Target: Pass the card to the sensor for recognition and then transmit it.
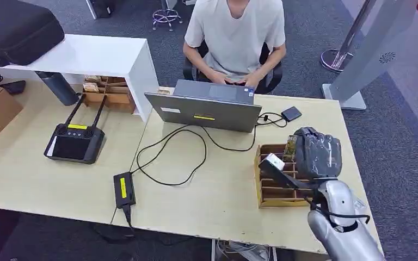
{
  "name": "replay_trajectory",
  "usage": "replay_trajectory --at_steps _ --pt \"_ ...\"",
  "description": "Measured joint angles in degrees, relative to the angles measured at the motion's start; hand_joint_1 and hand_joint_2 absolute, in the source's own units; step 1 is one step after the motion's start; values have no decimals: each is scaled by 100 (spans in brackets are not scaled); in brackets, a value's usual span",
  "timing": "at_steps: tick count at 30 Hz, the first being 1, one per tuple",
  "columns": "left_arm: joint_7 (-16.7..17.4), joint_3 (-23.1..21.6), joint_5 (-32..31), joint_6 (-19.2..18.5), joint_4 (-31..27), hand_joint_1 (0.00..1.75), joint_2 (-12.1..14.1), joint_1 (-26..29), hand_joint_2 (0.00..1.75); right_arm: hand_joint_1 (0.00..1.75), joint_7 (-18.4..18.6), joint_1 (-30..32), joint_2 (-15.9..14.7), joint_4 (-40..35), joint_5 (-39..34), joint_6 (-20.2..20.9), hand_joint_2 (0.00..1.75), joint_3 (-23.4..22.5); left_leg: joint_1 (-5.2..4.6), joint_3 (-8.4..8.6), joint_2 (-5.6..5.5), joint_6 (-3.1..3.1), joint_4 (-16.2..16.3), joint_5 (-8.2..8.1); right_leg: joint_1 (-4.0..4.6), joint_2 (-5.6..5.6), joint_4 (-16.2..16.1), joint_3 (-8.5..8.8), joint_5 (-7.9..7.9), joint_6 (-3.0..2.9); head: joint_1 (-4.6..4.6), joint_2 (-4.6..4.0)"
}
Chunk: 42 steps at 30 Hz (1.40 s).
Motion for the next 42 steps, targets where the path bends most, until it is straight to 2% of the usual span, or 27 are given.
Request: replay_trajectory --at_steps 5,12,14,19,23,29,42 --pt "11 -116 0 -37 0 0 18 3 175 175 7 -234 -79 -44 199 -55 175 -13 -1 -4 2 0 0 0 -1 4 3 -2 1 0 -2 -2" --pt "44 -369 0 -210 0 0 74 -48 175 175 41 -1613 -197 150 437 485 175 13 0 -4 9 3 0 12 0 9 3 -4 12 -2 2 0" --pt "66 -408 0 -221 0 0 77 -61 175 175 72 -1813 -197 240 492 561 175 35 0 -3 9 3 0 13 0 9 3 -4 12 -2 0 0" --pt "116 -588 0 -262 0 0 98 -102 175 175 280 -2729 -194 1074 809 719 175 343 -1 -13 7 0 0 19 -1 8 7 -14 18 -8 -2 0" --pt "160 -649 0 -267 0 0 107 -72 175 175 330 -3166 -133 1704 927 667 175 551 -1 -13 1 0 0 19 0 3 7 -9 18 -8 -4 0" --pt "192 -695 0 -310 -2 0 98 35 175 175 330 -3500 -28 2315 905 651 175 771 0 -14 -3 0 1 18 1 0 6 -11 17 -8 -2 0" --pt "192 -699 0 -376 -2 0 79 48 175 175 350 -3537 42 2627 892 660 175 940 0 -15 -4 0 1 19 1 -1 6 -11 17 -7 0 0"
